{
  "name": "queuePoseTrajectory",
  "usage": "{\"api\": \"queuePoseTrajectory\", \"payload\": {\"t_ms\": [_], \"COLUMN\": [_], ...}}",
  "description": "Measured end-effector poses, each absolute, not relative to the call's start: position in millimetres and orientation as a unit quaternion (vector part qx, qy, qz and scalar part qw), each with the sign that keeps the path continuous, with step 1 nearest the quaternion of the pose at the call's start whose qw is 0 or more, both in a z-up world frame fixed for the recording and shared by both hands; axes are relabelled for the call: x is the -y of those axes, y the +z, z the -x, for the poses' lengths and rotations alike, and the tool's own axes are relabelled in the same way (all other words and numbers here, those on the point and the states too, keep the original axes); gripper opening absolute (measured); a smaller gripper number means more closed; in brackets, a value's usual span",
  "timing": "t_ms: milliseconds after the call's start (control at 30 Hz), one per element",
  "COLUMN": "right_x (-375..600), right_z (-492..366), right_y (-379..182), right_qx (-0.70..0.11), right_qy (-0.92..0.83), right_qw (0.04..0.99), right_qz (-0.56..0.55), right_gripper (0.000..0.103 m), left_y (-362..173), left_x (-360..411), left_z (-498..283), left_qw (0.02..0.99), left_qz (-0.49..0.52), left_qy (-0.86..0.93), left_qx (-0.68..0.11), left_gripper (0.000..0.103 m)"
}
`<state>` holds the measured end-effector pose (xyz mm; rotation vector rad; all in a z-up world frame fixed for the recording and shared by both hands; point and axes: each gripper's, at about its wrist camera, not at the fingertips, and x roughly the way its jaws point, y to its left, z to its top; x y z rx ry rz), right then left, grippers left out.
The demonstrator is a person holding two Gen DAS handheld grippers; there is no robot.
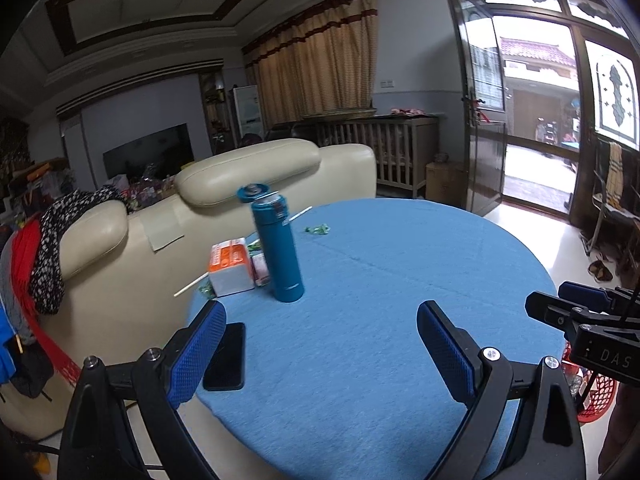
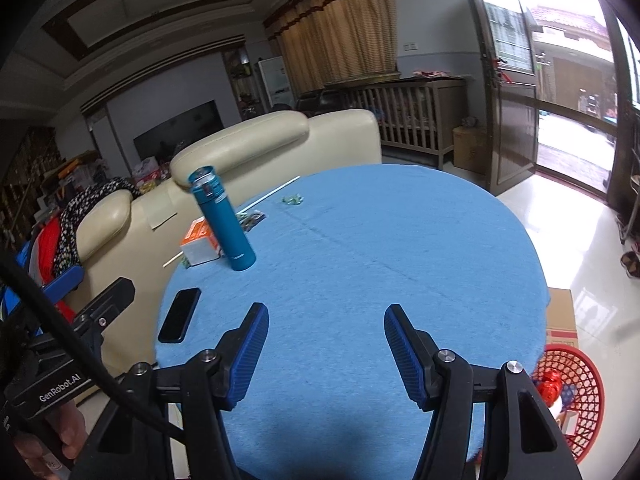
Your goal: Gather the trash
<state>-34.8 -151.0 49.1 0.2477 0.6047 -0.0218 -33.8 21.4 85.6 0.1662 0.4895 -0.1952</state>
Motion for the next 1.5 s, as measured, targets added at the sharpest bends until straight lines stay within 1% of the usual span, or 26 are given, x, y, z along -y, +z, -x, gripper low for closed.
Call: {"api": "queuePoseTrajectory", "payload": {"t_ms": [267,833,1200,1500], "right_x": [119,64,59,88], "right_z": [26,11,13,20], "right_y": [48,41,40,43], "right_qx": [-0.305,-0.324,-0.324,-0.313], "right_qy": [0.004,0.028,0.03,0.013], "right_qw": [0.947,0.944,0.944,0.946], "right_qz": [-0.098,-0.051,-0.048,-0.078], "right_gripper": [0.064,0.064,0.064,0.064], "left_y": [79,67,69,74], "left_x": [-56,-100,-95,-67], "left_z": [31,27,30,37], "left_qw": [0.963,0.965,0.965,0.963], "left_qz": [-0.052,-0.024,-0.026,-0.054], "left_qy": [-0.083,-0.066,-0.073,-0.088], "left_qx": [-0.251,-0.253,-0.252,-0.249], "left_gripper": [0.096,0.096,0.096,0.096]}}
